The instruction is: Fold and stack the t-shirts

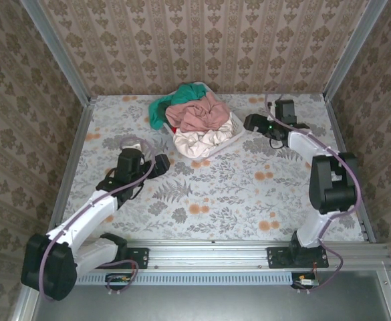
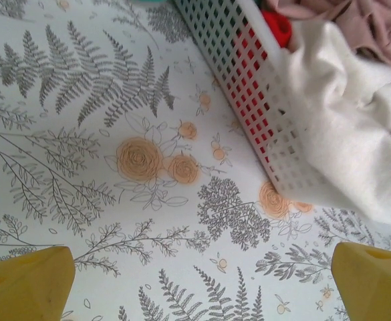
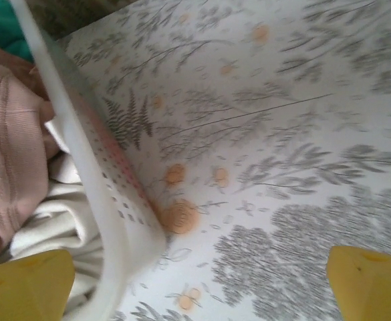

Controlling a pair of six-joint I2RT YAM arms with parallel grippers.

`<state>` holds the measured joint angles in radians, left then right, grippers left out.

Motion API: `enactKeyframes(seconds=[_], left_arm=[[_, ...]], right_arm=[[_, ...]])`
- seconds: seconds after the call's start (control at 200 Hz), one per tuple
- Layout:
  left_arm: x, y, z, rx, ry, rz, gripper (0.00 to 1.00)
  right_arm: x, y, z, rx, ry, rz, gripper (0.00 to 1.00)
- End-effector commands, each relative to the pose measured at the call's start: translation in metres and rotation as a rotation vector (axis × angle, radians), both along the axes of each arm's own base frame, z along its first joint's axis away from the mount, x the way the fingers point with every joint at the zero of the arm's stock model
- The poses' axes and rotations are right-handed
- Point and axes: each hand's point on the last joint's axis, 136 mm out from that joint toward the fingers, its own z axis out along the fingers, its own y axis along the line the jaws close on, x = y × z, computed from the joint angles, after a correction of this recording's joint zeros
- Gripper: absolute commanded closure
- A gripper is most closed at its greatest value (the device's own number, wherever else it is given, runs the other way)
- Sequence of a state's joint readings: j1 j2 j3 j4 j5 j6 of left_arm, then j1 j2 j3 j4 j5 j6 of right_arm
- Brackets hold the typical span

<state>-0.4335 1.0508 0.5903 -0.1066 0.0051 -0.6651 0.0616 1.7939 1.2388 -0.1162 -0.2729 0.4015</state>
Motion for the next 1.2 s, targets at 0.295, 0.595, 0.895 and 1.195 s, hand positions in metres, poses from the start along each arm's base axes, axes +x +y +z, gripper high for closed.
enactKeyframes(seconds=[0.295, 0.595, 0.895, 1.195], left_arm=[[0.001, 0.05, 0.002, -0.055, 0.044, 0.157, 0.04], [-0.01, 0.095, 0.026, 0.067, 0.02, 0.237, 0.04], [-0.008, 0.063, 0.051, 0.078, 0.018, 0.135, 0.14], [0.011, -0.049, 0.062, 0.272, 0.035, -0.11, 0.23]], right_arm=[[0.002, 0.104, -0.032, 0.124, 0.141, 0.233, 0.43], [-0.043, 0.179, -0.043, 0.065, 0.175, 0.256, 0.57], [-0.065, 0.242, -0.016, 0.034, 0.141, 0.329, 0.31], [-0.103, 0.084, 0.001, -0.038, 0.112, 0.045, 0.2]])
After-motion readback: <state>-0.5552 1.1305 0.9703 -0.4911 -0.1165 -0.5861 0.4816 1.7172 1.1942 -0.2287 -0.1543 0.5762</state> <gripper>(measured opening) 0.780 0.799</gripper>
